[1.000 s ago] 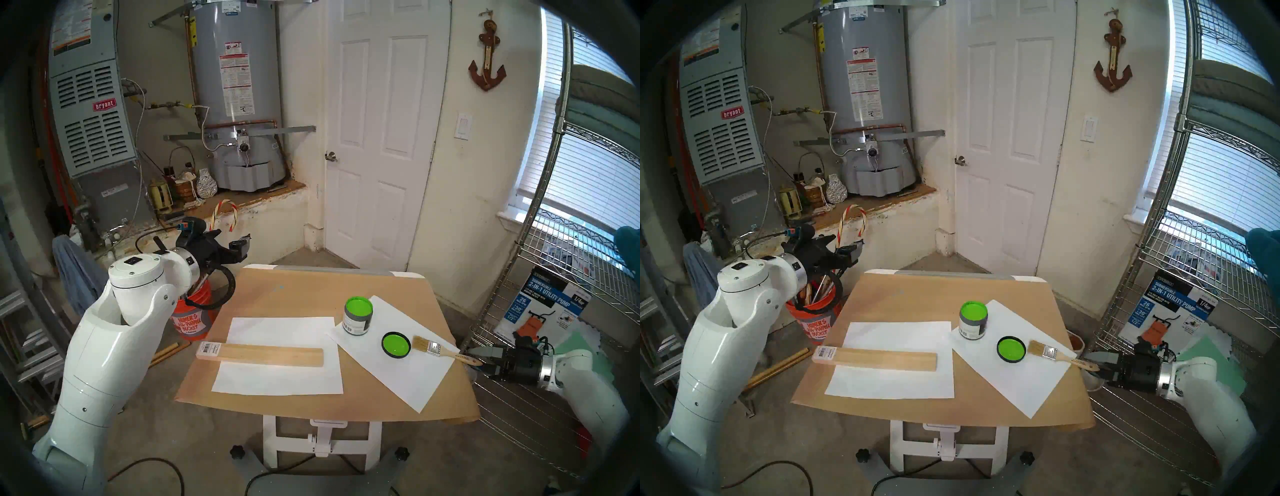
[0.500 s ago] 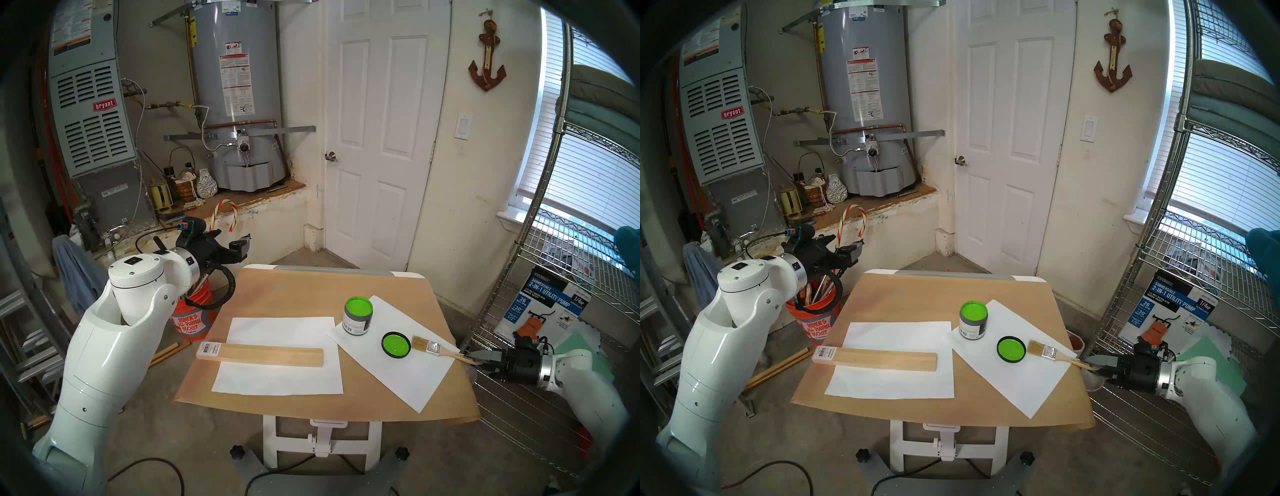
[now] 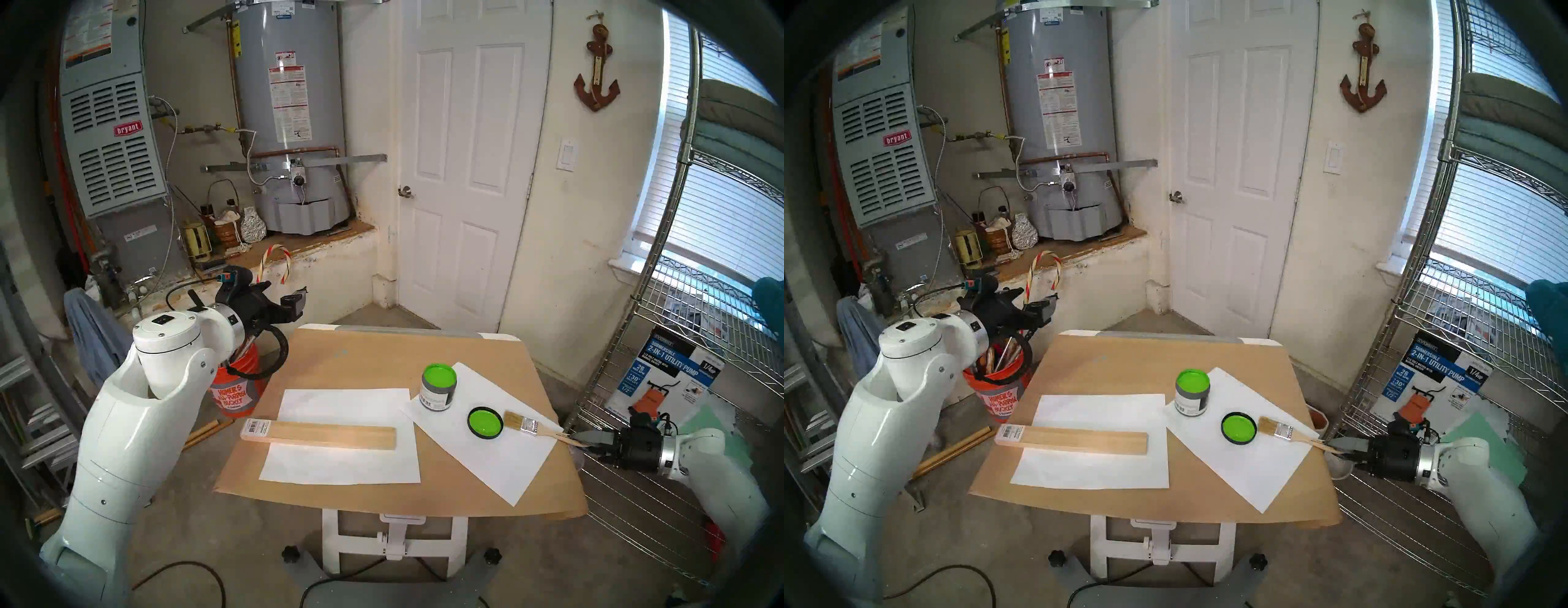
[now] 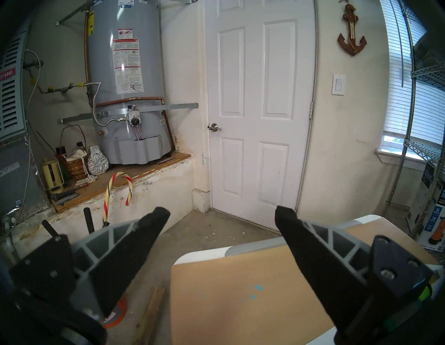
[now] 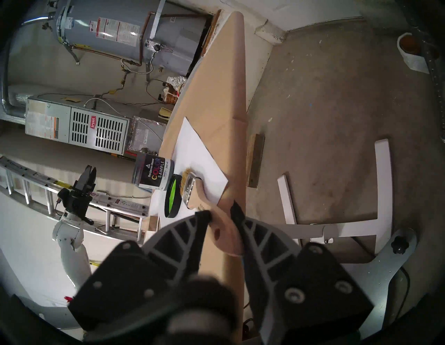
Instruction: Pick up brush, dip the brush into paint, and paint the wood
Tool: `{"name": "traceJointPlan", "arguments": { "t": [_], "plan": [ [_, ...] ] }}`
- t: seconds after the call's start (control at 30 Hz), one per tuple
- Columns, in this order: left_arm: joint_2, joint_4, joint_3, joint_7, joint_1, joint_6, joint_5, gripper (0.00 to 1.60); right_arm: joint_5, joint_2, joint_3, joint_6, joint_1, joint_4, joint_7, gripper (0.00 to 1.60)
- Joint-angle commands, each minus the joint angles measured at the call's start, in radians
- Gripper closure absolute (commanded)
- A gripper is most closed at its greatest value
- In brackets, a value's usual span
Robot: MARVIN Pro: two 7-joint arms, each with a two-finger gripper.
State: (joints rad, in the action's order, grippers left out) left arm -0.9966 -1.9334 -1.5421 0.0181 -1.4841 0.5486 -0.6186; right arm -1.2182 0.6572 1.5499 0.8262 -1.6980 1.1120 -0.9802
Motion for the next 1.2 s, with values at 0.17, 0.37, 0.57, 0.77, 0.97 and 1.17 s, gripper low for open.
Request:
{"name": "traceJointPlan", "arguments": {
  "t": [0.17, 0.37, 0.57, 0.77, 0.97, 1.17],
  "plan": [
    [0.002, -0.017, -0.009, 0.000, 0.009, -0.003, -0.002, 0.00, 0.009, -0.004, -0.002, -0.037, 0.018, -0.021, -0.040, 1.49],
    [0.002, -0.017, -0.009, 0.000, 0.009, -0.003, -0.002, 0.00, 0.001, -0.015, 0.011, -0.040, 0.010, -0.020, -0.072, 1.60],
    [0.002, -0.017, -0.009, 0.000, 0.009, -0.003, -0.002, 0.00, -0.015, -0.023, 0.042, -0.051, -0.010, 0.000, -0.091, 1.60],
    [0.002, -0.017, -0.009, 0.000, 0.009, -0.003, -0.002, 0.00, -0.035, -0.028, 0.085, -0.071, -0.036, 0.033, -0.106, 1.60],
    [0.002, -0.016, -0.009, 0.000, 0.009, -0.003, -0.001, 0.00, -0.046, -0.033, 0.123, -0.090, -0.047, 0.058, -0.118, 1.60],
    [0.002, -0.015, -0.008, 0.000, 0.010, -0.004, -0.001, 0.00, -0.021, -0.056, 0.143, -0.129, -0.008, 0.087, -0.116, 1.60]
  ]
}}
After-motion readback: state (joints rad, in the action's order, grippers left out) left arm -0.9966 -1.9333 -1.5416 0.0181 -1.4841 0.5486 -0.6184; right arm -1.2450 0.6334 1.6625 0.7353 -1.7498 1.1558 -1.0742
